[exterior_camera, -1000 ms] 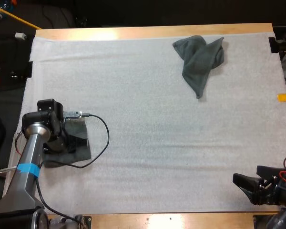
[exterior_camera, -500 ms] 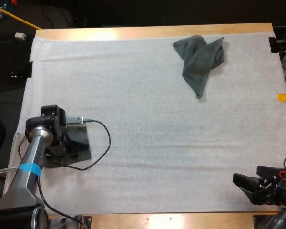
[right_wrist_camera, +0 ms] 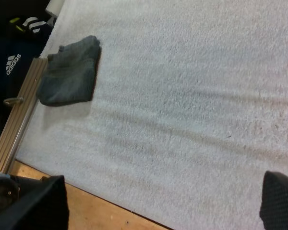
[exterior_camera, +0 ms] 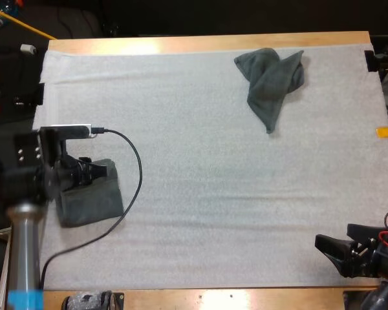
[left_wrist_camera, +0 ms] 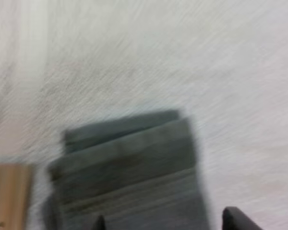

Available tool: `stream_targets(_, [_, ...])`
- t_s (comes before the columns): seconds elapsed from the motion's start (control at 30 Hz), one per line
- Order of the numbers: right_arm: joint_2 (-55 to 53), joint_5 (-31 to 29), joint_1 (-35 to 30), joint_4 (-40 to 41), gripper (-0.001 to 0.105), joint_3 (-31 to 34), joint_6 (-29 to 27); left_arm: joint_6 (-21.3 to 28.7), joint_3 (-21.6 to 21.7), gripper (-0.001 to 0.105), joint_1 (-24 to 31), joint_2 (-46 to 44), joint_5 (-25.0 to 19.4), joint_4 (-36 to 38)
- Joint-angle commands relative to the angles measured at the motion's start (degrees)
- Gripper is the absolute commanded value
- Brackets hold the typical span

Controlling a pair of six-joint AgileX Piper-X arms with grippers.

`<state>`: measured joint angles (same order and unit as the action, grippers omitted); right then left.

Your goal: Pick towel from pile, fold and stack

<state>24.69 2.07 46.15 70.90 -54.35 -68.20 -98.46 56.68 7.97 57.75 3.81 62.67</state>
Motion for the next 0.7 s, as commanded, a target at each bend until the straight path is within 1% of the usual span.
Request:
stream_targets(0.0, [-0.04,0.28,0.12,-0.44,0.078,-0.41,-0.2,-0.48,0.26,0.049,-0.25,-2.61,2.58,0.27])
stream_targets(0.07, [-0.04,-0.25,0.12,-0.44,0.078,-0.4,-0.36,-0.47,0.26,0.049,-0.25,-6.62,4.02,0.28])
stream_targets(0.23, [0.26,-3.36,0.12,-2.13,0.078,0.92,-0.36,-0.68,0.26,0.049,-0.25,-14.81,4.2,0.28])
stream_targets(0.3, [0.81,-3.59,0.12,-4.78,0.078,2.28,-0.61,-0.68,0.26,0.049,-0.25,-17.47,6.19,0.47])
stream_targets(0.37, [1.84,-3.75,0.12,-7.39,0.078,3.4,-0.77,-0.96,0.26,0.049,-0.25,-19.26,7.57,0.78])
stream_targets(0.47, [4.38,-4.78,0.12,-10.82,0.078,4.35,-1.58,-2.68,0.26,0.049,-0.25,-21.18,7.81,1.86])
stream_targets(0.57, [7.76,-4.92,0.1,-14.11,0.078,4.37,-4.07,-2.89,0.26,0.049,-0.26,-22.45,8.53,3.11])
stream_targets(0.67, [11.11,-4.92,-0.25,-17.31,0.078,4.37,-4.79,-3.15,0.26,0.049,-1.31,-23.6,8.72,3.43])
